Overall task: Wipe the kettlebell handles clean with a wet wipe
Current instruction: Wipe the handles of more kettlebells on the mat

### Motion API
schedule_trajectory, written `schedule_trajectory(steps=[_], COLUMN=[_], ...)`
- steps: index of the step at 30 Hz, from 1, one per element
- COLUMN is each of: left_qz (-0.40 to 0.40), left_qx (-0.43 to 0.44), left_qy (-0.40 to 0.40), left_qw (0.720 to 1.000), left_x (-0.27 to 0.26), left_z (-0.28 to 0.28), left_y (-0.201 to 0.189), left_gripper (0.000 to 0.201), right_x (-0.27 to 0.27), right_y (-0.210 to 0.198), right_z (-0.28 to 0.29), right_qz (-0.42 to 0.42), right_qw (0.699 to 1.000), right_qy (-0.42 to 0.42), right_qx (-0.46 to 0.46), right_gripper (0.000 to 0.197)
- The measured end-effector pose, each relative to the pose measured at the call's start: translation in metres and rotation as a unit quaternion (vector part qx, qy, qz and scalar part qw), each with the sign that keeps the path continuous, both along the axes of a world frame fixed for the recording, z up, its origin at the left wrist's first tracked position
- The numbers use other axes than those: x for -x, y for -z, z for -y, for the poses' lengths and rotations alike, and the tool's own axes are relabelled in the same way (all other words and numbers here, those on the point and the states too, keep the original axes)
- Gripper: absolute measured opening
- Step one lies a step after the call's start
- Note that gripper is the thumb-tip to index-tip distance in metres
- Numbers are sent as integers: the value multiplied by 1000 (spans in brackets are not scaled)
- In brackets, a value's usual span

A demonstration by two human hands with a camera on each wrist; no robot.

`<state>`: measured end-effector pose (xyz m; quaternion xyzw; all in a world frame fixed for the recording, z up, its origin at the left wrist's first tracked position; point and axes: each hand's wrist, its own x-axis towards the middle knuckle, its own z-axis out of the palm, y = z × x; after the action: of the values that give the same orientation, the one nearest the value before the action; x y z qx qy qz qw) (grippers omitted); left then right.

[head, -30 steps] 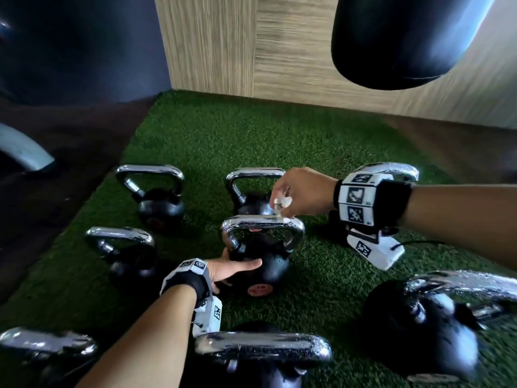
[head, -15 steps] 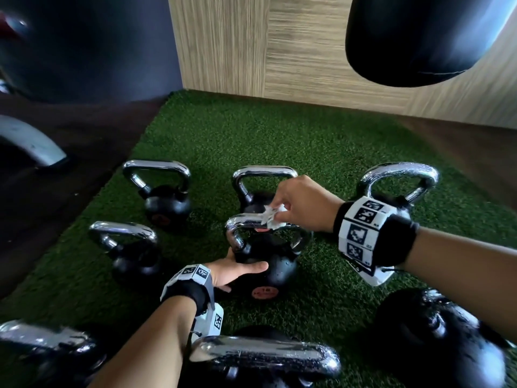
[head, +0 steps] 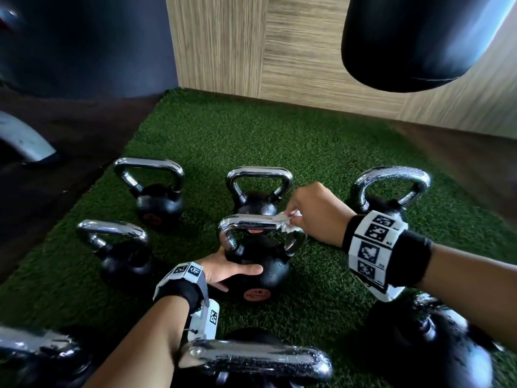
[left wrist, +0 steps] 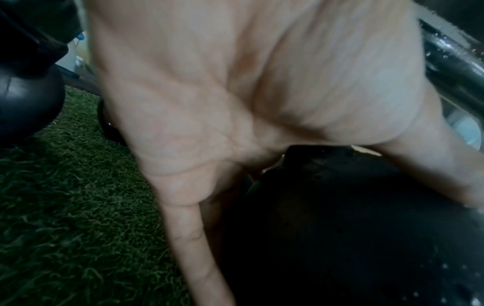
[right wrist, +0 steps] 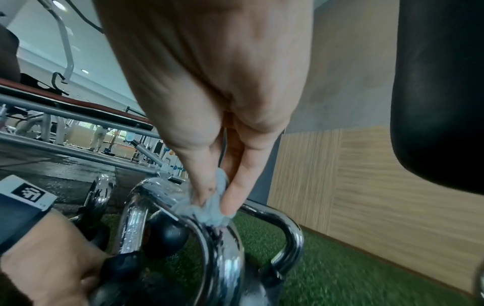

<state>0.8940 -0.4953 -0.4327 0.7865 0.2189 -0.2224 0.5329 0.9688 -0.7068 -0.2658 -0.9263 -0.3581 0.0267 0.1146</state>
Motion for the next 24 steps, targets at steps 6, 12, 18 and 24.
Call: schedule_trajectory(steps=[6,12,18,24], left_qz=[-6,-14,-8,7], left_qx=[35,59,64,39], left_qy=[11,7,10,-41], left_qw=[999,998,998,998], left_x=[0,0,1,3], left_z=[3,3,1,0], left_y=[-4,-6,-3,7], left_gripper=[125,110,134,97], right_x=[-3,-10,-9,-6], right_y=[20,39,65,84], right_z=[35,28,31,23], right_qz=[-66,-81,-233,-293], right_qw=[992,978,924,871], right_qy=[91,163,253,315], right_qx=[-57,-102,-167,-236], right_gripper=[2,7,13,27])
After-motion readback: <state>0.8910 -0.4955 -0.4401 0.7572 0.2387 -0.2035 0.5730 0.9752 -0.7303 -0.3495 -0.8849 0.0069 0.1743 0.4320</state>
